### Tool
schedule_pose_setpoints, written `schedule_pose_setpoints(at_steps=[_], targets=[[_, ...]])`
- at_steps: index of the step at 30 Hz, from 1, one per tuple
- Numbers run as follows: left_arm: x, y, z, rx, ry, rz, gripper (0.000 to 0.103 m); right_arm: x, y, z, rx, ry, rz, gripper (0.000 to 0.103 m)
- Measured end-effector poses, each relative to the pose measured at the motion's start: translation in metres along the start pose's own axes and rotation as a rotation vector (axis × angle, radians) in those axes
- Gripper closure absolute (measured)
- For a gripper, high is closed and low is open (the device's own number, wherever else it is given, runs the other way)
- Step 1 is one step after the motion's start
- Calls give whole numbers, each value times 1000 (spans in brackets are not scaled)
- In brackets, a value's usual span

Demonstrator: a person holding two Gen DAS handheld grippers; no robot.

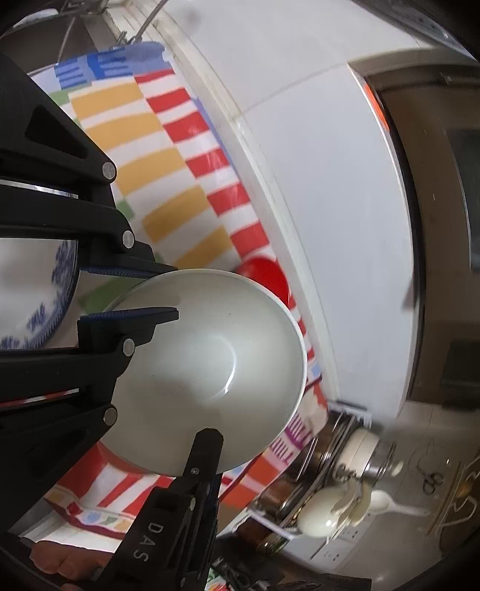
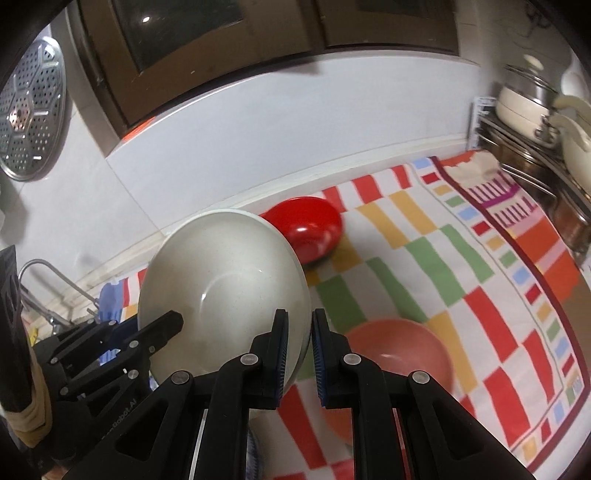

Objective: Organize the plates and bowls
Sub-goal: 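Carry the white bowl over the pink bowl and lower it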

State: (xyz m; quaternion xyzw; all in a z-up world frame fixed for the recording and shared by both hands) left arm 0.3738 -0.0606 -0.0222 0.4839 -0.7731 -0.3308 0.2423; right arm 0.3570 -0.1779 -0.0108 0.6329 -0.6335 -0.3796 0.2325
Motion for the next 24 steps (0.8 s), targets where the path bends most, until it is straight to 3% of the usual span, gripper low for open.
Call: schedule_pose_setpoints(at_steps=[13,24], targets=[[60,-24,8,-71,-31,56,87,63,13,17,-28,-66,50,89],[76,-53,22,-167,3,72,87,93,-2,28,-92,-87,49,89]])
Point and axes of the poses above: each gripper's, at about its wrist camera, not at the fingertips, and y roughly against the way its jaws point, x to its right, z to its underside, the point moved 1 cm from there along -y, roughly the way its jaws point, and after that the axes turned 2 degrees about y, right-handed, at the moved point
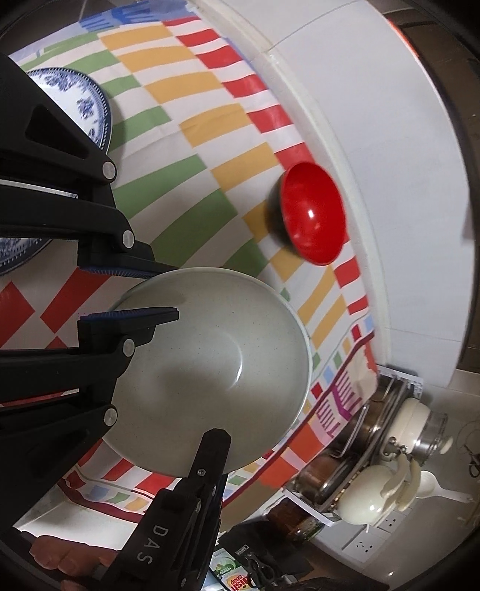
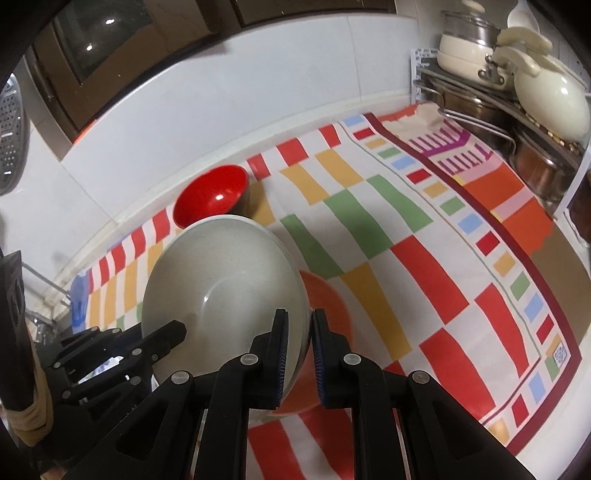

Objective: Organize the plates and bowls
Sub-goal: 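Carry the white bowl over the pink bowl and lower it, then open both tools to release the white bowl into the pink bowl, then move both tools to the red-black bowl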

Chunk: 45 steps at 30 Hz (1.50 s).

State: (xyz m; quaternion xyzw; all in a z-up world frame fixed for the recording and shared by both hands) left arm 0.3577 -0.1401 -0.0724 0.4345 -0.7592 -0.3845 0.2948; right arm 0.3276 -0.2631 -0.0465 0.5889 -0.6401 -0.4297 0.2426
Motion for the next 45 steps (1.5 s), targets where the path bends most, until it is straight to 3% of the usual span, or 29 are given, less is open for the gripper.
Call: schedule_pose_setpoints(at_steps=[15,27,31,34,38,43,45], targets=[[10,-32,6,-82,14,-17,87,22,-26,8,-78,-8,-9,89],[13,-33,5,-84,10,-30,85,26,-32,12,-98,2,-16,88],[13,-33,4,-81,15,-16,74,27,-31,12,-85,9,12,87],[13,-32,4,-68,16,-27,61,27,-30,13,-80,23,27,70],[9,-26,2,-48,28,-40,50,24,-26,13,-63,49,39,68],[6,-12,-1,-6,34,-58,44,19,-17,10,-25,64,40,68],[5,-7,-3,5,40,-56,43,16,-13,9,-10,70,35,63]])
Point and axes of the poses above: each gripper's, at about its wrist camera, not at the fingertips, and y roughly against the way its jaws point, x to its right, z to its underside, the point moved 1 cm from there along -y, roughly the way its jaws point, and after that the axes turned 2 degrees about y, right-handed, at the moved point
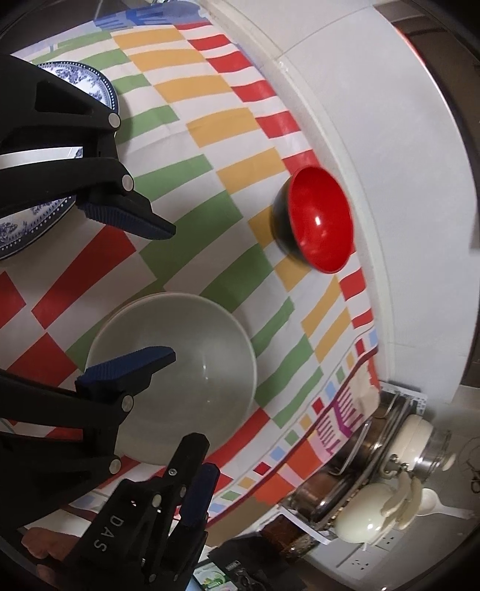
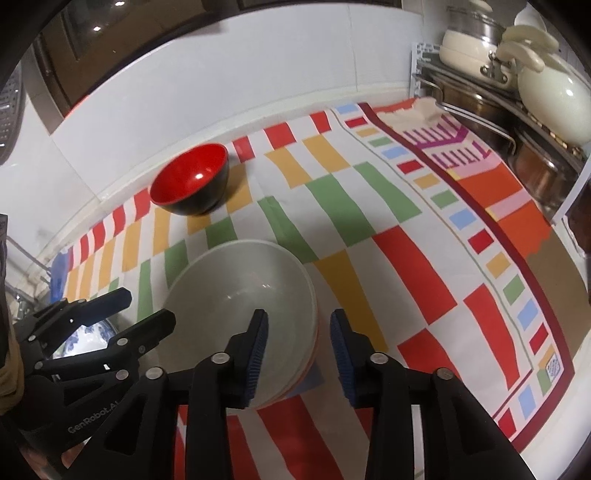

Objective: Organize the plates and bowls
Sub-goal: 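Move both tools to the red-black bowl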

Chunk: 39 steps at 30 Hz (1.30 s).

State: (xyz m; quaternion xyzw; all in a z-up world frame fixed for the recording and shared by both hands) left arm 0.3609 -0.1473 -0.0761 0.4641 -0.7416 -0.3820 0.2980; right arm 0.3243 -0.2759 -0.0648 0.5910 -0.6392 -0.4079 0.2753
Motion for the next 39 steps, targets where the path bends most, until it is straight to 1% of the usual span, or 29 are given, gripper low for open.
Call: schedule_pose_setpoints(at_steps=[5,13,15,17,22,28,32,39], targets=[[-5,17,-7,46,10,-11,38,-8,12,-7,41,33,-13,60],[-16,43,-21,127,25,-39,28,-22,30,-25,108,79,-35,49],[-19,46,-24,138,28,-51,28,-24,33,-30,120,89,-37,46],[-23,49,-28,150,37,-67,26,-29,35,-38,130,106,-40,44],[-35,57,-40,175,59,-93,23,-38,36,-55,154,147,-41,44],[-48,65,-54,209,68,-136,21,-49,34,-77,167,192,-68,44],[-57,64,-62,210,82,-155,20,-55,26,-93,159,216,-88,44],[-74,48,-76,185,101,-184,20,-66,6,-114,122,264,-97,44]])
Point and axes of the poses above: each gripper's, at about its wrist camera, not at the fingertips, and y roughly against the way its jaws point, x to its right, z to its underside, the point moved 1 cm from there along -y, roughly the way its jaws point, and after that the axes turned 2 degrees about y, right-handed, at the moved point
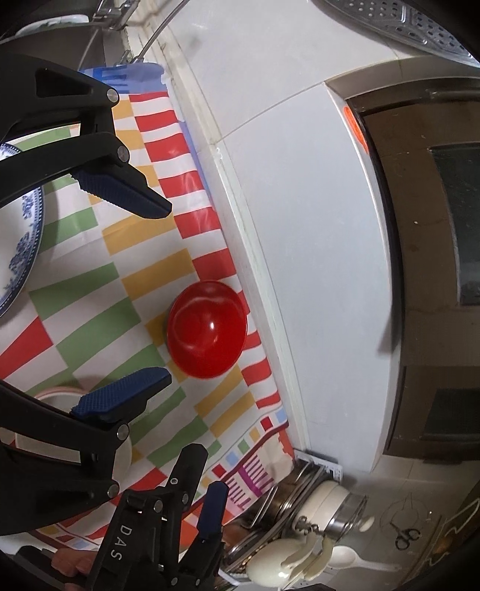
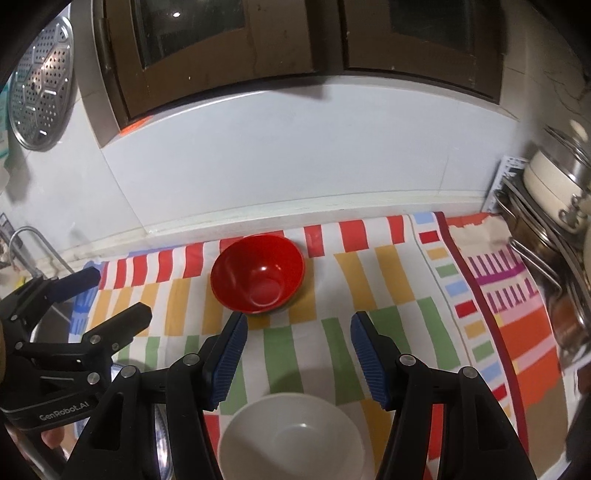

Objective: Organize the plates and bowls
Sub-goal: 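Move both tools to the red-black bowl, then close both tools on the red-black bowl rim and lift it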

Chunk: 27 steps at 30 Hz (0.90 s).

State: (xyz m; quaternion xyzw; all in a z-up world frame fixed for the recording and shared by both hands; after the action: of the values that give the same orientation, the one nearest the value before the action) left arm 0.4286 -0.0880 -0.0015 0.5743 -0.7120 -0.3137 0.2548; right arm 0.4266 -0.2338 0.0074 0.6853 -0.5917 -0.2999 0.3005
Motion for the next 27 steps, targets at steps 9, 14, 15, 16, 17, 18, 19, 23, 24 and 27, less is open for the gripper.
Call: schedule_pose_setpoints(at_steps=[9,14,15,16,17,18,19,23,24,27], targets=[[-14,-41,-10,-56,11,-27,21,-4,-44,-22,-75,50,-24,44],[-20,-66,-15,-89,17,-28,21,-3,-71,-32,-107,74,-30,44],[-21,-71,-16,-96,19,-27,21,-3,-76,-33,-113,77,-29,44],[-22,-76,-17,-102,19,-26,21,-3,-81,-35,-120,81,-29,44],[-23,-81,-18,-108,19,-25,21,-3,-86,-36,-129,86,-30,44],[-24,-86,-18,-115,17,-26,21,-2,-92,-37,-138,93,-30,44],[-25,-90,-19,-122,17,-27,21,-2,-97,-38,-146,100,-29,44],[-27,-111,-19,-152,13,-27,22,0,-116,-41,-176,122,-23,44],[-29,-116,-19,-159,11,-26,22,0,-121,-40,-185,127,-23,44],[-30,-131,-17,-184,9,-23,24,2,-136,-40,-209,134,-27,44]])
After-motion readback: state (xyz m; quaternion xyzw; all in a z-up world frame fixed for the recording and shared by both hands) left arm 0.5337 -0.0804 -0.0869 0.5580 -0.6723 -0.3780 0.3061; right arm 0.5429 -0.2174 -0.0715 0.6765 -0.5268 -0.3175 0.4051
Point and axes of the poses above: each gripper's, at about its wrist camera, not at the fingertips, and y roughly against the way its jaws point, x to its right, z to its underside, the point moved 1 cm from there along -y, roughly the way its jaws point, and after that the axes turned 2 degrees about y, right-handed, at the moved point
